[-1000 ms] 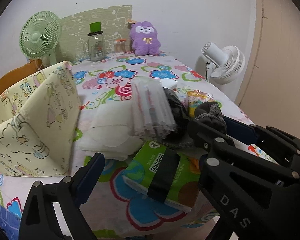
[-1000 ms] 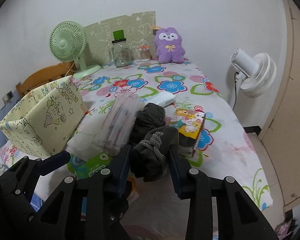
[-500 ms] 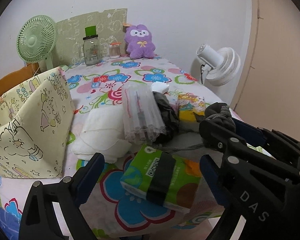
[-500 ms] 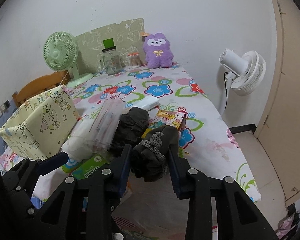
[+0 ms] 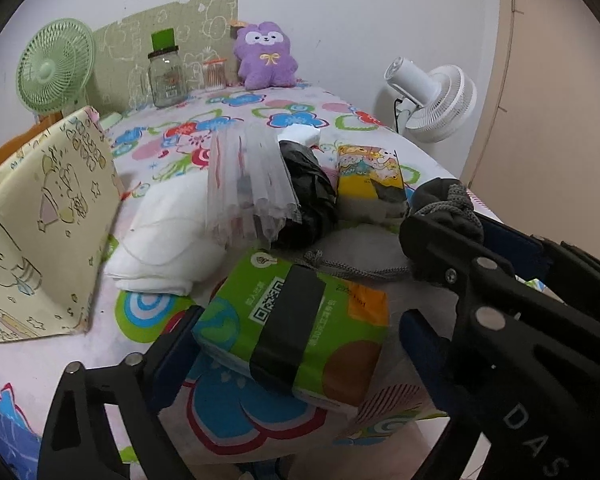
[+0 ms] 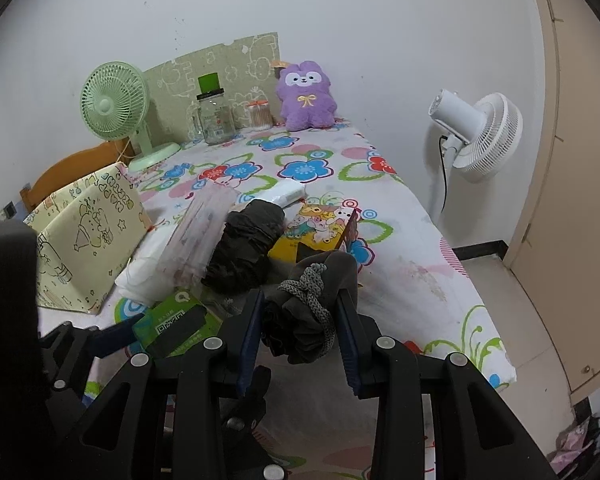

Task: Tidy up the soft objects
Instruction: 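Grasp the green tissue pack with the left tool while the right tool lifts the sock, then carry the green pack with the left tool while the right tool carries the sock over the box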

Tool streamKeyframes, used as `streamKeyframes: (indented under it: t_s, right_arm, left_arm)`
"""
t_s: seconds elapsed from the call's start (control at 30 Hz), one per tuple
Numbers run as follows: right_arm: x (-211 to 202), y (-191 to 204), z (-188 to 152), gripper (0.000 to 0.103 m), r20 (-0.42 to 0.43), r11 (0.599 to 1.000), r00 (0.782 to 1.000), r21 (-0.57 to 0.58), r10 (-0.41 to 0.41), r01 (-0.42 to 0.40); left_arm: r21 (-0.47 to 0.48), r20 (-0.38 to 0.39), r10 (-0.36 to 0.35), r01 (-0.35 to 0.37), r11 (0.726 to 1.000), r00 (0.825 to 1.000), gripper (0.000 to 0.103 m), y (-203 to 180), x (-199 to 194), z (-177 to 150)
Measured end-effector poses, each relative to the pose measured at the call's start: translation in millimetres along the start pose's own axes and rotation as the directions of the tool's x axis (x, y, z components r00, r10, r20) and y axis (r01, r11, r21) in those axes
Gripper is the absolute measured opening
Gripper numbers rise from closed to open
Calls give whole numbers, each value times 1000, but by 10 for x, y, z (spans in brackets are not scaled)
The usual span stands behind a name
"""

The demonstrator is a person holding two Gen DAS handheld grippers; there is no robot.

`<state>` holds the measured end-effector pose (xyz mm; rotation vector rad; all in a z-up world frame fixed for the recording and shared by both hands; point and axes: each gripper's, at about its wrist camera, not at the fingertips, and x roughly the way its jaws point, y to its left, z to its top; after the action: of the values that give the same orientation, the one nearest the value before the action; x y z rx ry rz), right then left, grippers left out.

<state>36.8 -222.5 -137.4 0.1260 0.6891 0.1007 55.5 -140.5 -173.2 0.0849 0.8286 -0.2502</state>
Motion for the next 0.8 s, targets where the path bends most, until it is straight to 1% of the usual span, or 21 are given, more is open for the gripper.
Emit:
streamKeyframes:
  t_s: [0.03,0.07,0.27,0.5,0.8]
  right_arm:
    - [10,-2,4,39,-1,1000,1000,0,1,-1]
    - [7,-1,2,39,0,1000,1000,2,1,-1]
    - [37,14,51,38,-6,1000,1000,-1,4,-4]
    - [-2,66,180,38,4,1000,1000,-13,10,-10]
    - [-137,122,420,38,46,1000,999,-22,21,-20]
  left_arm:
    - [0,5,5,-5,1000,1000,89,3,-4,6]
    - [1,7,7,-7,1000,1000,88,7,-5,9]
    - [9,-3,7,-7,1000,1000,86,13,-13,39]
    - [8,52,2,-2,1000,999,86,14,-227,171]
    - [5,107,15,-16,1000,994,86,55,-431,400]
